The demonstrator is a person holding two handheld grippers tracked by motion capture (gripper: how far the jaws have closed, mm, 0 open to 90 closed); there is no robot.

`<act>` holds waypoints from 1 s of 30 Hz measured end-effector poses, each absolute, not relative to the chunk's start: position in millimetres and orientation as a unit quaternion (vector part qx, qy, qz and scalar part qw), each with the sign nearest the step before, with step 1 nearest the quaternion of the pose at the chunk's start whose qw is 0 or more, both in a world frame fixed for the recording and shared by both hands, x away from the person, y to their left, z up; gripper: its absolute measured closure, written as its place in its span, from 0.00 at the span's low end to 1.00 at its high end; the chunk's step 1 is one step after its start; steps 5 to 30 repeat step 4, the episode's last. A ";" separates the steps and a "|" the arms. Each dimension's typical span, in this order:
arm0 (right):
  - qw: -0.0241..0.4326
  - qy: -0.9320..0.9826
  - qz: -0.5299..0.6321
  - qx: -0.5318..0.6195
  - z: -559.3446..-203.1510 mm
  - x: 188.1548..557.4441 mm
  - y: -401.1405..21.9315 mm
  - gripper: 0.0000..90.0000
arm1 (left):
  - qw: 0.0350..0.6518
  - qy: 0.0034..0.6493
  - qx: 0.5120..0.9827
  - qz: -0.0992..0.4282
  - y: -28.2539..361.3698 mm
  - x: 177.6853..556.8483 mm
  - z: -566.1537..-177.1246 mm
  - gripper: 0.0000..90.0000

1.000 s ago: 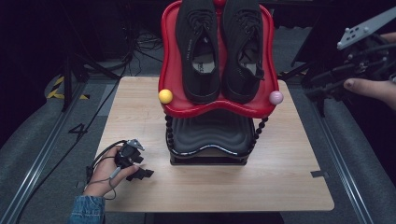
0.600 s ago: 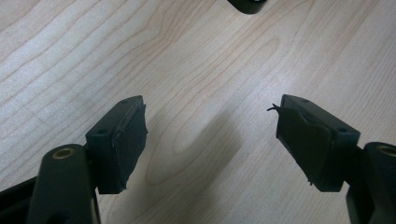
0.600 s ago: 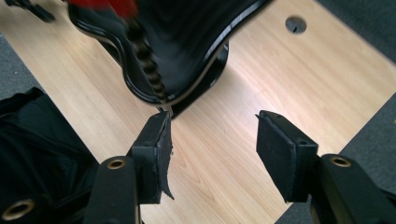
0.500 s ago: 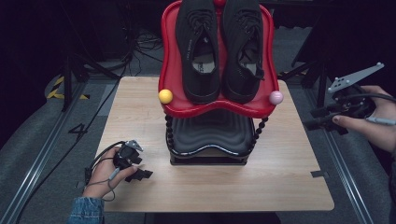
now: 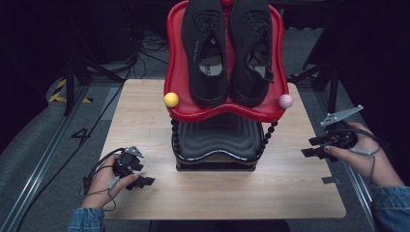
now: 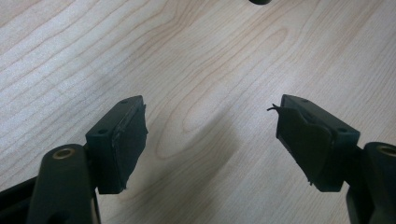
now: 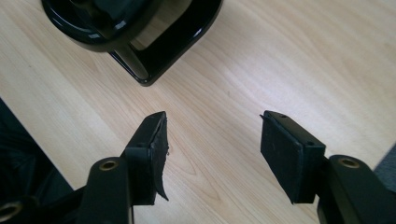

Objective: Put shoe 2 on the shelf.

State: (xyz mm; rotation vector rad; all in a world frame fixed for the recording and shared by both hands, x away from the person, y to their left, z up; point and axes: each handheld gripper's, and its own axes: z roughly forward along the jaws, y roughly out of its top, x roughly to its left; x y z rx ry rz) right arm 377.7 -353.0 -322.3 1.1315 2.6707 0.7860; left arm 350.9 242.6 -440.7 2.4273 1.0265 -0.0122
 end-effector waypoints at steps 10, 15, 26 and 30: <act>0.062 0.884 0.263 0.381 -338.4 376.7 -354.0 0.47 | 0.249 0.375 0.893 -0.007 242.1 351.8 -440.6 0.28; 0.062 0.884 0.263 0.381 -338.4 376.7 -354.0 0.47 | 0.249 0.375 0.893 -0.007 242.1 351.8 -440.6 0.28; 0.062 0.884 0.263 0.381 -338.4 376.7 -354.0 0.47 | 0.249 0.375 0.893 -0.007 242.1 351.8 -440.6 0.28; 0.062 0.884 0.263 0.381 -338.4 376.7 -354.0 0.47 | 0.249 0.375 0.893 -0.007 242.1 351.8 -440.6 0.28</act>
